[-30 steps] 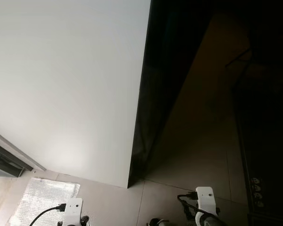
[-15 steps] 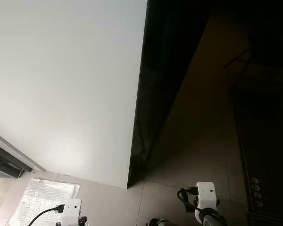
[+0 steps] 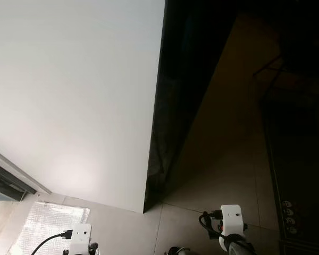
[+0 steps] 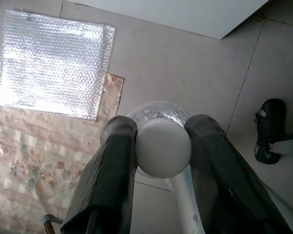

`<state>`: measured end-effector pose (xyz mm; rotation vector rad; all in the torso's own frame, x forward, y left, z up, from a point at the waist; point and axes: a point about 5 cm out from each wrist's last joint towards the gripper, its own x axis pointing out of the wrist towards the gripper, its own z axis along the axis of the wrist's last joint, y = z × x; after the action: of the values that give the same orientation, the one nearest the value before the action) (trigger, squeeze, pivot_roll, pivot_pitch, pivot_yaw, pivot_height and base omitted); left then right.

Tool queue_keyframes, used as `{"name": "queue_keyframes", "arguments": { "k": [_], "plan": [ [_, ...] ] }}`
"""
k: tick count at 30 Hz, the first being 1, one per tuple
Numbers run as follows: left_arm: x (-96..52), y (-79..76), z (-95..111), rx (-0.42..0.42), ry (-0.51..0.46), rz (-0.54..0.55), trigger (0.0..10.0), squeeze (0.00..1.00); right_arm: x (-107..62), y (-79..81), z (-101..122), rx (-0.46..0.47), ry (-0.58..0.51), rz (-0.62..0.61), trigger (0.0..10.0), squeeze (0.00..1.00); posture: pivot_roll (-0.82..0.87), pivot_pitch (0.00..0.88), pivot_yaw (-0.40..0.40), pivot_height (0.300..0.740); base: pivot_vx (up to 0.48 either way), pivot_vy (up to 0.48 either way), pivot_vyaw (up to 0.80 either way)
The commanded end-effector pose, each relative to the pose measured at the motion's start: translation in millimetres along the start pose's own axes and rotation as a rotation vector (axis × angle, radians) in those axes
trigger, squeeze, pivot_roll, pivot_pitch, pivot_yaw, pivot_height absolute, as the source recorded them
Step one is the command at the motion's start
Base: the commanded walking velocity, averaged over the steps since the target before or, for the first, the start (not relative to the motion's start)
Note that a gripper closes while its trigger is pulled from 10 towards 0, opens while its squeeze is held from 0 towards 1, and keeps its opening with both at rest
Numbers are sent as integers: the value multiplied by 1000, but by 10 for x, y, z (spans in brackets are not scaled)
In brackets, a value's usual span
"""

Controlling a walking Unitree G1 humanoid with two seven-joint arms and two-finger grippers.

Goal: Restocking fridge

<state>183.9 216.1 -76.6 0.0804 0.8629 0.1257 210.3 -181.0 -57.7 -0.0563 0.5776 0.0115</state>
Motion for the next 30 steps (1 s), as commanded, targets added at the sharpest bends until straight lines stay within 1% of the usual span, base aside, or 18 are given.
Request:
{"name": "queue_keyframes", "arguments": {
  "k": [1,7,8,9,11,12,13,15,19,21,22,23,24,26,27,28,29,30],
  "plan": [
    [-25,15,-99,7,29,8,10000,0,-45,-30,-82,-4,22,-10,10000,0,-10,147,-72,740,0,0,0],
    [-25,15,-99,7,29,8,10000,0,-45,-30,-82,-4,22,-10,10000,0,-10,147,-72,740,0,0,0],
    [-13,-29,-44,2,4,8,10000,0,182,-136,432,9,-87,-65,10000,0,-19,163,-81,740,0,0,0],
    [-6,-53,-10,-3,-11,8,10000,0,221,-223,436,39,-5,-119,10000,0,-21,166,-81,740,0,0,0],
    [0,-71,24,-9,-26,8,10000,0,189,-304,244,71,168,-164,10000,0,-25,169,-79,740,0,0,0],
    [1,-70,25,-10,-26,9,10000,0,172,-304,197,76,189,-159,10000,0,-25,169,-79,740,0,0,0],
    [2,-70,32,-10,-28,10,10000,0,136,-281,92,69,240,-136,10000,0,-25,173,-79,740,0,0,0],
    [4,-71,41,-11,-30,11,10000,0,101,-250,-2,48,288,-109,10000,0,-21,174,-80,740,0,0,0],
    [10,-82,69,-17,-40,14,10000,0,82,-242,-35,50,281,-123,10000,0,-8,177,-80,740,0,0,0],
    [10,-85,78,-19,-45,16,10000,0,138,-230,116,51,187,-124,10000,0,-8,179,-79,740,0,0,0],
    [10,-86,79,-19,-46,16,10000,0,151,-227,154,50,165,-122,10000,0,-8,179,-79,740,0,0,0],
    [10,-84,80,-18,-47,17,10000,0,195,-190,296,28,82,-91,10000,0,-9,180,-78,740,0,0,0],
    [9,-83,80,-17,-48,18,10000,0,209,-172,348,19,52,-79,10000,0,-11,181,-78,740,0,0,0],
    [8,-75,78,-13,-49,19,10000,0,246,-72,626,8,-128,-17,10000,0,-23,181,-76,740,0,0,0],
    [7,-71,76,-11,-49,20,10000,0,246,-33,727,5,-196,5,10000,0,-25,181,-76,740,0,0,0],
    [7,-65,71,-10,-47,21,10000,0,231,18,862,-19,-285,34,10000,0,-28,182,-75,740,0,0,0],
    [6,-61,67,-9,-45,22,10000,0,215,50,935,-35,-334,50,10000,0,-28,182,-75,740,0,0,0],
    [6,-55,64,-7,-43,23,10000,0,177,107,1081,-49,-417,77,10000,0,-30,182,-74,740,0,0,0]
  ]
}}
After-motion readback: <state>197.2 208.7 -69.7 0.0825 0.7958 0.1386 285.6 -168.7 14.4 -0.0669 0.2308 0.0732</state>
